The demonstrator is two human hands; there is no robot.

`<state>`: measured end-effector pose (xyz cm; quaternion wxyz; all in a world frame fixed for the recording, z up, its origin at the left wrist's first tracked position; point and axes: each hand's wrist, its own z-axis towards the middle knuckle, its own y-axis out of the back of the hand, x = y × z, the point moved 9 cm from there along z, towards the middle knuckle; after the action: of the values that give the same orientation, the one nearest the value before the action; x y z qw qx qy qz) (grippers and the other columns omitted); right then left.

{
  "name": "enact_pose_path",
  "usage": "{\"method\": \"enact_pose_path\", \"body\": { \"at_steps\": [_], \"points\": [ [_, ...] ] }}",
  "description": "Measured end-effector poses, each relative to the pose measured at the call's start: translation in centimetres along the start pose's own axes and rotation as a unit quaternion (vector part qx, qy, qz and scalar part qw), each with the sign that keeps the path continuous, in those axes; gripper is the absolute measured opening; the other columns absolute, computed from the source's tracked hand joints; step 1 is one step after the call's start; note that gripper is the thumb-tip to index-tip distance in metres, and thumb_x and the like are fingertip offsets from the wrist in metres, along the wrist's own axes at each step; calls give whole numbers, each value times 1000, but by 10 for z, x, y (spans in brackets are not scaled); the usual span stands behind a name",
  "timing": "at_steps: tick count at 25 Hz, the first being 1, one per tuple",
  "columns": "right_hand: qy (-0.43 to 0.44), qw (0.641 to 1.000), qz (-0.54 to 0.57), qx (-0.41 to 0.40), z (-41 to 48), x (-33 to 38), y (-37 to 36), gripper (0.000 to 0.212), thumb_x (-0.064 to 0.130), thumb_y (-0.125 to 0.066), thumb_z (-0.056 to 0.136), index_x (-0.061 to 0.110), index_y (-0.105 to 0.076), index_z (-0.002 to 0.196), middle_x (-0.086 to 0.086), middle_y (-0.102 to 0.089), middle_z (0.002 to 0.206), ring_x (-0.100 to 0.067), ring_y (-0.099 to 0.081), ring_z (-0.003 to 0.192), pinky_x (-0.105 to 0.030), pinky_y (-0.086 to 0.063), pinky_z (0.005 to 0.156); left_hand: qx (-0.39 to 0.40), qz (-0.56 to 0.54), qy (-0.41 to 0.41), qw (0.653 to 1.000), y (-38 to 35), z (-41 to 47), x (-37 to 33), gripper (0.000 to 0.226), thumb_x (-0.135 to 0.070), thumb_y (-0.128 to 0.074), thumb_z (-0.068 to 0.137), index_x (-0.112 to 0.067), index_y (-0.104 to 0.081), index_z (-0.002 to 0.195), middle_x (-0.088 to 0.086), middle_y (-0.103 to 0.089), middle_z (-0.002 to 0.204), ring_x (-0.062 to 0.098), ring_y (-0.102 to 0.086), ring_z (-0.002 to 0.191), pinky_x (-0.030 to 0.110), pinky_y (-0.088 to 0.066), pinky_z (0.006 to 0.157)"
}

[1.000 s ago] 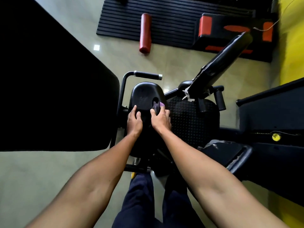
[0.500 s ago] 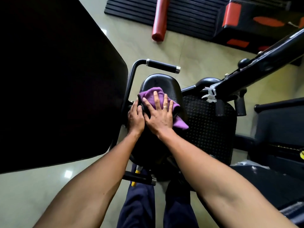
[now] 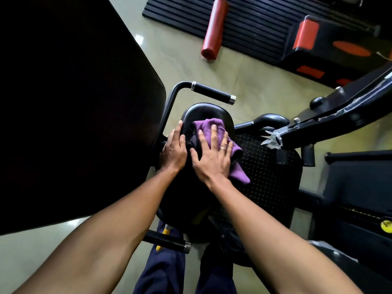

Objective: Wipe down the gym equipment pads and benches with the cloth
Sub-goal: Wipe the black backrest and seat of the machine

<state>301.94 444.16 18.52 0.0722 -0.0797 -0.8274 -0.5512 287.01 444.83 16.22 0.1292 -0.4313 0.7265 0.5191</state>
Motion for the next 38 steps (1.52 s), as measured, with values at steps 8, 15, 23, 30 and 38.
{"method": "enact_pose_path", "body": {
  "at_steps": [8,15,23,30,38],
  "points": [
    [20,999,6,35,103,7,37,70,57,-45,98,46,-15,160,2,2,172,-33,-9,156,-52,-6,126,-37,48,6,998,3,-2,2,49,-40,-32,108,-54,-23,154,-4,-49,152,42,-62,110,46,-50,86],
    [77,996,-4,48,23,10,10,73,61,-26,97,39,-5,163,-1,19,170,-34,18,155,-50,16,124,-33,38,29,998,7,-5,0,49,-39,-35,107,-55,-27,153,-6,-49,152,38,-65,107,42,-51,83],
    [137,980,-110,92,144,62,31,61,77,-43,83,46,-54,135,1,-41,154,-38,-37,140,-59,-24,114,-42,50,48,997,0,1,11,49,-42,-29,106,-43,-33,155,-1,-49,151,40,-61,114,43,-48,84],
    [-68,991,107,52,108,-50,56,89,91,-48,74,48,-29,149,-6,-48,139,-39,-57,123,-51,-45,100,-52,39,23,998,5,-3,1,54,-47,-24,99,-56,-27,152,-6,-51,149,39,-65,105,43,-51,82],
    [-153,980,130,-7,81,-59,38,89,79,-46,87,32,-18,158,-15,-36,151,-43,-51,128,-55,-42,101,-74,35,21,996,7,-4,-1,54,-43,-26,99,-51,-33,152,-4,-54,148,41,-65,105,45,-52,82]
  ]
}}
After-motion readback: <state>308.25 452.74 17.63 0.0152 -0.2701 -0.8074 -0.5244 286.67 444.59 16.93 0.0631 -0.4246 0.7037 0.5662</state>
